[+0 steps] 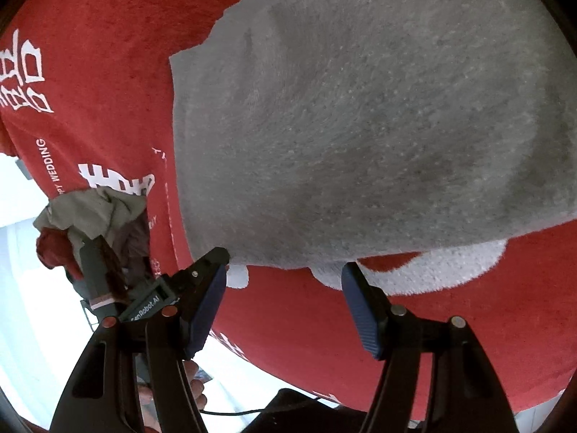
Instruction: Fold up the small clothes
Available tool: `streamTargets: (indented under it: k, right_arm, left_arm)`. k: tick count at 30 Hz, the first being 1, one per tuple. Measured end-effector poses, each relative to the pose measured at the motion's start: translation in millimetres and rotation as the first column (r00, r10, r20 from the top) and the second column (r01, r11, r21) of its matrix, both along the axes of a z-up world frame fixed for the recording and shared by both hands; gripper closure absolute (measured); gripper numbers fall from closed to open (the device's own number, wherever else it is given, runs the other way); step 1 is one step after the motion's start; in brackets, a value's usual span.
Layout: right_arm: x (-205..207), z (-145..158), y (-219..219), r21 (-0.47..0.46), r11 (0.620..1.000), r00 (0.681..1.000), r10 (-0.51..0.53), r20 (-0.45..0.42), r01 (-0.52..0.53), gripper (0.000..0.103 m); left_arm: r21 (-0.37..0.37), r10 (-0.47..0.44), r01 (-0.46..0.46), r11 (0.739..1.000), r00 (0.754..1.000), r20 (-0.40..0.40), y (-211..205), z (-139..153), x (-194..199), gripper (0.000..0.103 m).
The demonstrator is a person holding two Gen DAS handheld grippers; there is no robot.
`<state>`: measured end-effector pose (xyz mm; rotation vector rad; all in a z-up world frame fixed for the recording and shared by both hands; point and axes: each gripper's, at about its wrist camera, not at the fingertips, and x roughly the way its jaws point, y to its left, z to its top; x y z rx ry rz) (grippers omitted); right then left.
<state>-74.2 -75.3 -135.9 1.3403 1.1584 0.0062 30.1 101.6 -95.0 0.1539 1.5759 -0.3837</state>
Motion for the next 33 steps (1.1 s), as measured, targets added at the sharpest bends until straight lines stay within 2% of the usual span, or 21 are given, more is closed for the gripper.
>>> streamTargets:
  k: [5, 14, 19, 24, 28, 33]
  right_arm:
    - [9.5, 0.5, 2.0, -0.002, 1.000, 1.000, 0.021, -0.003, -0.021, 0.033]
    - [15.8, 0.0, 5.3, 0.003, 1.000, 1.000, 0.027, 0.006, -0.027, 0.033]
    - [16.6, -3.1, 8.1, 0.034, 0.999, 1.000, -0.001, 0.013, 0.000, 0.033]
    - [16.4, -9.6, 8.4, 0.080, 0.996, 0.998, -0.052, 0.030, 0.050, 0.033]
    - [22.1, -16.9, 8.3, 0.154, 0.980, 0.989, -0.138, 0.054, 0.128, 0.033]
    - [35.3, -17.4, 11.7, 0.167, 0.979, 0.989, -0.133, 0.068, 0.120, 0.033]
  left_arm:
    - [0.002, 0.034, -0.034, 0.999, 0.999, -0.003, 8.8, -15.3, -2.8, 0.001]
    - [-0.015, 0.025, -0.025, 1.000, 1.000, -0.014, 20.5, -16.0, 5.2, 0.001]
    - [-0.123, 0.028, -0.032, 0.992, 0.999, -0.040, 44.2, -6.6, 13.5, 0.001]
    - [-0.243, 0.073, -0.103, 0.965, 0.989, -0.131, 75.6, -7.1, 32.9, 0.001]
    - [-0.262, 0.119, -0.161, 0.951, 0.978, -0.169, 85.5, -10.7, 39.2, 0.001]
    - [-0.271, 0.139, -0.187, 0.944, 0.973, -0.184, 88.0, -4.3, 27.5, 0.001]
